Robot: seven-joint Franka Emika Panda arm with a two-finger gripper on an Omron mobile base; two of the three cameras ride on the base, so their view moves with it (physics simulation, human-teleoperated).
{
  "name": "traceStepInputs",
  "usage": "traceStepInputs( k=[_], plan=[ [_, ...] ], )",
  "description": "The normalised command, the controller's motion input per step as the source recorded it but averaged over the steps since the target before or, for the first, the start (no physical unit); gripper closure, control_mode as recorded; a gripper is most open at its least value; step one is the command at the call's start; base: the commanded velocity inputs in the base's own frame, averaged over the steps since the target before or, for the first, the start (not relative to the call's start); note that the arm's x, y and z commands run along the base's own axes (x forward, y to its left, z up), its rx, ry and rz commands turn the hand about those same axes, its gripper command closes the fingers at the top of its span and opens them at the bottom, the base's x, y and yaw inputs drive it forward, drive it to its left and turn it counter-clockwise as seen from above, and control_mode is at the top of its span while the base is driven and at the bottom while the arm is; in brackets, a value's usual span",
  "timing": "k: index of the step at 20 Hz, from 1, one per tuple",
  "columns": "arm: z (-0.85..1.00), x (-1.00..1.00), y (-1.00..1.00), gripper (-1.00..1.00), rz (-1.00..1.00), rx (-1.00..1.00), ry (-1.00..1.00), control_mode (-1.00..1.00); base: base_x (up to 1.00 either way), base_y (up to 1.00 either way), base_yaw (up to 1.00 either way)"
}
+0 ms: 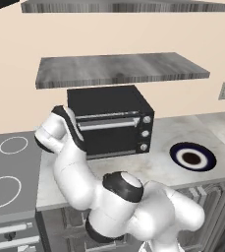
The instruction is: Pull the toaster oven rack outwards. Pick up the baguette from the plate and place it on the toaster oven rack. Close the toaster oven door fully and set the temperature to the lowest setting.
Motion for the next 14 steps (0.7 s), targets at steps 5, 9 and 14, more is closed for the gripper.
traceStepInputs(
  k=[5, 9, 14],
  plan=[
    [1.00, 1.00, 0.00, 1.00, -0.12, -0.57, 0.36, -1.00, 0.00, 0.00, 0.00],
    [1.00, 1.00, 0.00, 1.00, -0.19, -0.66, 0.39, -1.00, 0.00, 0.00, 0.00],
    [1.00, 1.00, 0.00, 1.00, -0.22, -0.70, 0.42, -1.00, 0.00, 0.00, 0.00]
  ],
)
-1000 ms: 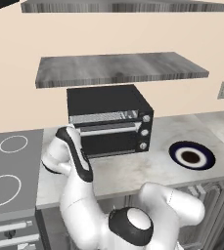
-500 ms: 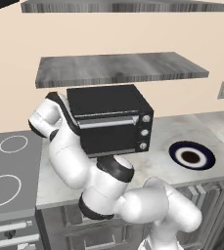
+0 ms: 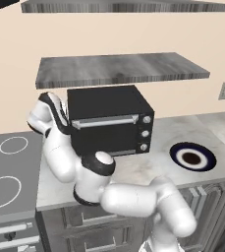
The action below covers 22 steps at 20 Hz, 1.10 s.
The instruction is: Pull the toaster oven rack outwards. Pick up the baguette from the plate and place it on the toaster oven rack. Close the toaster oven door fully and set the temperature to the lowest setting.
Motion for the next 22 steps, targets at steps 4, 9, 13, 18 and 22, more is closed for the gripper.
traceStepInputs(
  k=[4, 9, 13, 18, 22],
  plan=[
    [1.00, 1.00, 0.00, 1.00, -0.24, -0.68, 0.38, -1.00, 0.00, 0.00, 0.00],
    [1.00, 0.92, 0.21, 1.00, -0.12, -0.59, 0.27, -1.00, 0.00, 0.00, 0.00],
    [1.00, 0.07, 0.92, 1.00, 0.05, -0.49, 0.02, -1.00, 0.00, 0.00, 0.00],
    [1.00, -0.86, 1.00, 1.00, 0.32, -0.58, 0.03, -1.00, 0.00, 0.00, 0.00],
    [1.00, -1.00, 1.00, 1.00, 0.50, -0.55, 0.00, -1.00, 0.00, 0.00, 0.00]
  ],
)
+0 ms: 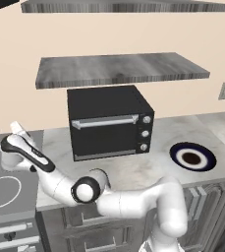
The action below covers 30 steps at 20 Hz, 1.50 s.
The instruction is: Pull the toaster oven rack outwards. Pick up the baguette from the plate and place it on the toaster oven rack. Close the toaster oven door fully and set the temperature to the lowest setting.
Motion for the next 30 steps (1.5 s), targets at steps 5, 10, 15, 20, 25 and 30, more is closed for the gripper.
traceStepInputs(
  k=[5, 10, 15, 20, 25, 30],
  plan=[
    [1.00, -1.00, 0.63, 1.00, 0.52, -0.49, 0.00, -1.00, 0.00, 0.00, 0.00],
    [1.00, -1.00, 0.02, 1.00, 0.25, -0.33, -0.32, -1.00, 0.00, 0.00, 0.00],
    [1.00, -0.96, -0.07, 1.00, 0.04, -0.10, -0.54, -1.00, 0.00, 0.00, 0.00],
    [0.91, -1.00, -0.77, 1.00, 0.00, 0.04, -0.46, -1.00, 0.00, 0.00, 0.00],
    [0.51, -1.00, -1.00, 1.00, 0.13, 0.34, -0.19, -1.00, 0.00, 0.00, 0.00],
    [0.04, -0.95, -1.00, 1.00, 0.32, 0.72, -0.06, -1.00, 0.00, 0.00, 0.00]
  ],
)
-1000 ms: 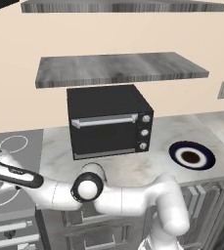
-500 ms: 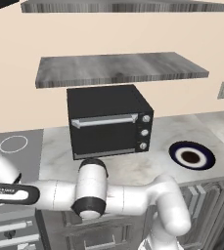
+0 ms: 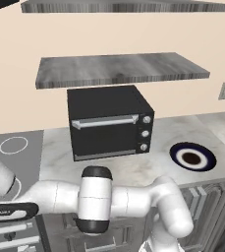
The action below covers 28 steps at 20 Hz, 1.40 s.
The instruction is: Pull the toaster oven rack outwards. Pick up the baguette from the plate and place it on the toaster oven rack. Close the toaster oven door fully and set the temperature to the lowest setting.
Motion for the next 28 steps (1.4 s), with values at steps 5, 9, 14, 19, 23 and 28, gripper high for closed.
traceStepInputs(
  k=[5, 9, 14, 19, 23, 28],
  plan=[
    [-0.15, -0.48, -1.00, 1.00, 0.25, 0.54, 0.33, -1.00, 0.00, 0.00, 0.00],
    [-0.01, 0.00, -1.00, 1.00, -0.14, 0.02, 0.80, -1.00, 0.00, 0.00, 0.00],
    [-0.09, -0.10, -1.00, 1.00, -0.26, 0.06, 0.65, -1.00, 0.00, 0.00, 0.00],
    [-0.10, -0.36, -1.00, 1.00, 0.00, 0.60, 0.20, -1.00, 0.00, 0.00, 0.00],
    [-0.91, -0.04, -1.00, 1.00, 0.01, 0.57, 0.37, -1.00, 0.00, 0.00, 0.00],
    [-1.00, -0.35, -1.00, 1.00, 0.00, -0.08, 0.70, -1.00, 0.00, 0.00, 0.00]
  ],
)
